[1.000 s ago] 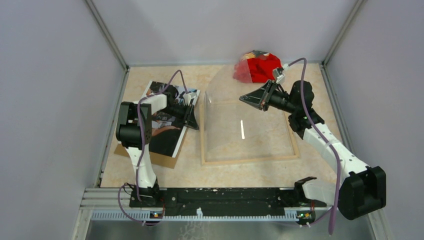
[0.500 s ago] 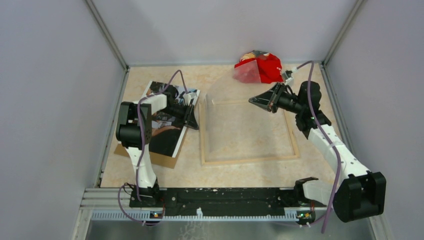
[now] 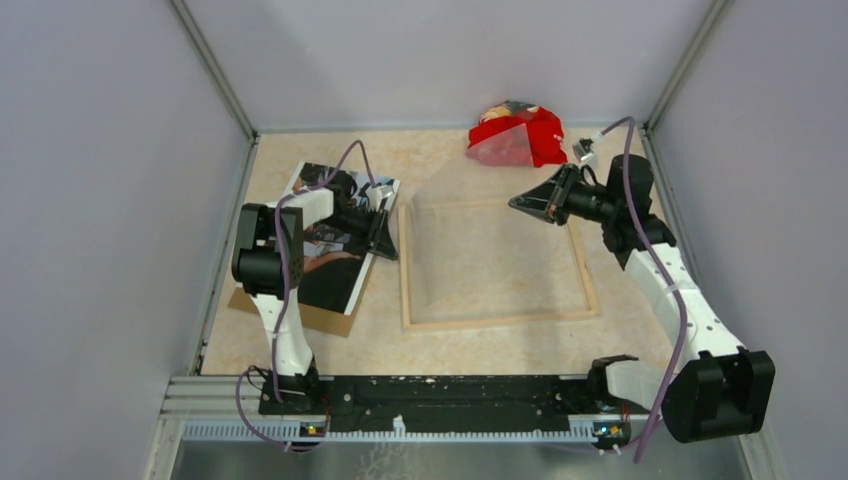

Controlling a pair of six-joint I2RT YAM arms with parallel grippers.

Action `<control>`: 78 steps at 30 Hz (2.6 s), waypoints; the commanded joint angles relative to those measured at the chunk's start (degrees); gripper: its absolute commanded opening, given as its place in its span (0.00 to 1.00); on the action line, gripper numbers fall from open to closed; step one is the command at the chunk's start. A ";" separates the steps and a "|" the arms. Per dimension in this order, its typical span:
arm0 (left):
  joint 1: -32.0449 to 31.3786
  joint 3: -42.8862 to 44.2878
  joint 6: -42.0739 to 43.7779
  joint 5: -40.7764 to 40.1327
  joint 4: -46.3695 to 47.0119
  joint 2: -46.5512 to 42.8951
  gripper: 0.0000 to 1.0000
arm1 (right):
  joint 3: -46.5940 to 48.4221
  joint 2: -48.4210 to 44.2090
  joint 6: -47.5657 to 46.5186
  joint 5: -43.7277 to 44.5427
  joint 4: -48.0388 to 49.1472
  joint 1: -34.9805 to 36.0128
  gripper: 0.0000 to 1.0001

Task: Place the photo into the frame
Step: Place the photo frame item in the photo frame.

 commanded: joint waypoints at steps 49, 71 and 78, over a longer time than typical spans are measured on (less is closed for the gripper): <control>0.26 -0.74 0.32 2.52 1.23 -0.04 0.27 | 1.70 3.50 -28.66 9.24 -21.99 -9.76 0.00; 0.26 -0.82 0.38 2.76 1.36 0.31 0.26 | 0.23 4.39 -30.55 11.93 -21.42 -9.79 0.00; 0.26 -1.00 0.39 2.77 1.45 0.48 0.26 | -2.40 3.87 -28.26 7.48 -17.76 -9.79 0.00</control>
